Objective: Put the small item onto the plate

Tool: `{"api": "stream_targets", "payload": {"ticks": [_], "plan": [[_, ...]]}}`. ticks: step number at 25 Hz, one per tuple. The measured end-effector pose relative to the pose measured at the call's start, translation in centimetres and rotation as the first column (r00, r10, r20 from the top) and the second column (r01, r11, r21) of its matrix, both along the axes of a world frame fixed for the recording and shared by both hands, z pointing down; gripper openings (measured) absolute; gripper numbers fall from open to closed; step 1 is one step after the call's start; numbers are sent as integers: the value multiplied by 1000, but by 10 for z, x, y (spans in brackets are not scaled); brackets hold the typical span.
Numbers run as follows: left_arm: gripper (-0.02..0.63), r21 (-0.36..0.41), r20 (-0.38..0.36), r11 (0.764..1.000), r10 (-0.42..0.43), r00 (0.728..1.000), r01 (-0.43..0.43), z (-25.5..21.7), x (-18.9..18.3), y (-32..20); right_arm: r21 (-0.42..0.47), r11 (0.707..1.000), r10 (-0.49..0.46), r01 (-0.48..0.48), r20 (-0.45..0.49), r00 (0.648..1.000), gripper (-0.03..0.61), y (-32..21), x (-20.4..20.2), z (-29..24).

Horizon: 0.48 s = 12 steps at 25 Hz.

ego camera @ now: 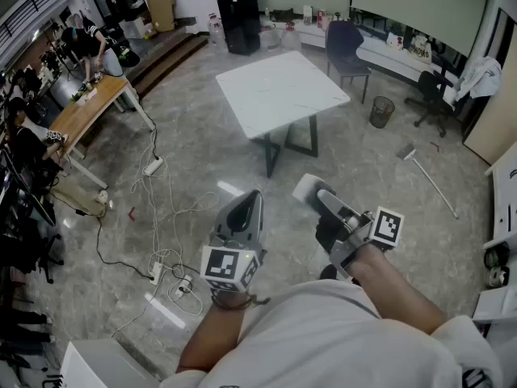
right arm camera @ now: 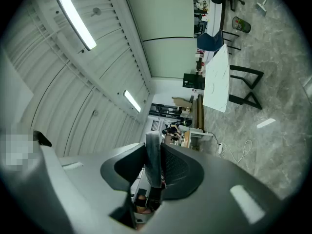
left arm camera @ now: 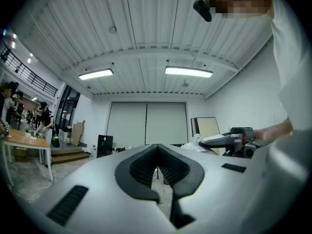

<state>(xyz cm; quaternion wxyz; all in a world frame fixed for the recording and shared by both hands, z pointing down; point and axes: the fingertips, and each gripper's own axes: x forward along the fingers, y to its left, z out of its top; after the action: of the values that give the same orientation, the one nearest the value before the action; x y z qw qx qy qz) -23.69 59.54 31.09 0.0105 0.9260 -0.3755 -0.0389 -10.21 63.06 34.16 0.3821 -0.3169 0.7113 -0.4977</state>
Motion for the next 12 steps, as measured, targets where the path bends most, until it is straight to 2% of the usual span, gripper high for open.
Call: {"api": "stream_targets", "payload": {"ticks": [12], "plan": [[6,-14,-4,1000,-9,1000,9,5,-7,-4,-4,1000,-5,5,-6,1000,95,-1,-3,0]]}}
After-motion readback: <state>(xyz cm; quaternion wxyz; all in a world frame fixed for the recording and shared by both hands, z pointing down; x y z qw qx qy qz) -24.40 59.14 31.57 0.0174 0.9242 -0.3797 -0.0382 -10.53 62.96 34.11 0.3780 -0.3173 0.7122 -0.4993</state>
